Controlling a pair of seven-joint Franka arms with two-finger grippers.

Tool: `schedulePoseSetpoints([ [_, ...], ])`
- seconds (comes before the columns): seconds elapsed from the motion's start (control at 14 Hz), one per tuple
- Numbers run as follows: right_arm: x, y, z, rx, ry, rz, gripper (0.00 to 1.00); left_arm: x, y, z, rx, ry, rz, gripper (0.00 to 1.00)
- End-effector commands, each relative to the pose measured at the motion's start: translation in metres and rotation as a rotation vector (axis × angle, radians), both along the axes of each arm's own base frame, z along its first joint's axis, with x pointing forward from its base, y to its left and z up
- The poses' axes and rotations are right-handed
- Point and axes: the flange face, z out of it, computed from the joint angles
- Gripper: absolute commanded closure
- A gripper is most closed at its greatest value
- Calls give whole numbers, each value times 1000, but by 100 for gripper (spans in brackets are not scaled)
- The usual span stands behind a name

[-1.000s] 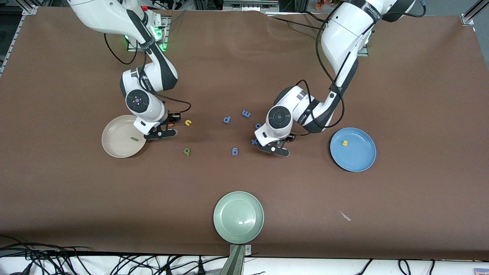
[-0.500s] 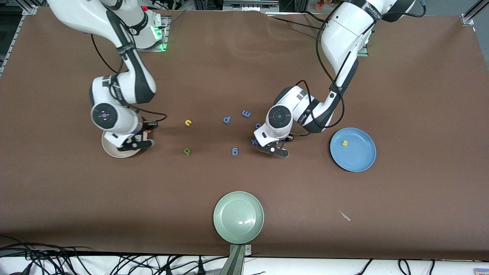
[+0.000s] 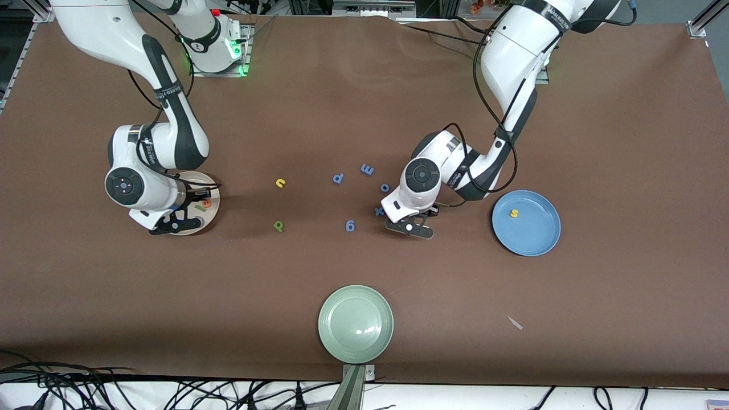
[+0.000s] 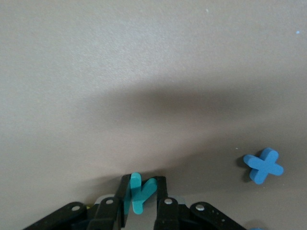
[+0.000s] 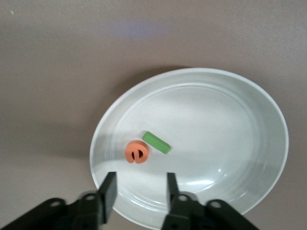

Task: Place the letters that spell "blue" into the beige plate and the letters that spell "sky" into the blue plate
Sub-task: 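Drop the orange e on the cream plate while the left gripper drops y on blue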

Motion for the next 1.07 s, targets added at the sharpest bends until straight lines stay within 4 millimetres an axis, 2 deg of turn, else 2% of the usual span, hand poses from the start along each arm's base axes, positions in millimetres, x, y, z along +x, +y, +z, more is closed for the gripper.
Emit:
schedulePoseSetpoints([
  [0.0,9,28,11,7,-26,-36,0,16,20,34,30,-10,11,95],
  [0.21,3,72,12,10,-36,-104,0,27,49,76,60,12,33,95],
  [0.43,-14,118,8,13,-24,-156,0,36,106,101,104,120,-59,95],
  [0.57,-28,147,5,10,-20,-205,0,43,153,103,117,187,-70,95],
  [0.71,-37,155,0,2,-33,-263,0,53,201,95,181,197,-124,92],
  [0.79,-47,162,0,5,-51,-301,0,56,214,93,207,192,-131,92],
  [0.93,-64,167,-7,2,-83,-397,0,55,217,88,227,197,-142,92],
  [1.0,-73,169,-13,4,-99,-438,0,54,223,84,255,198,-157,87],
])
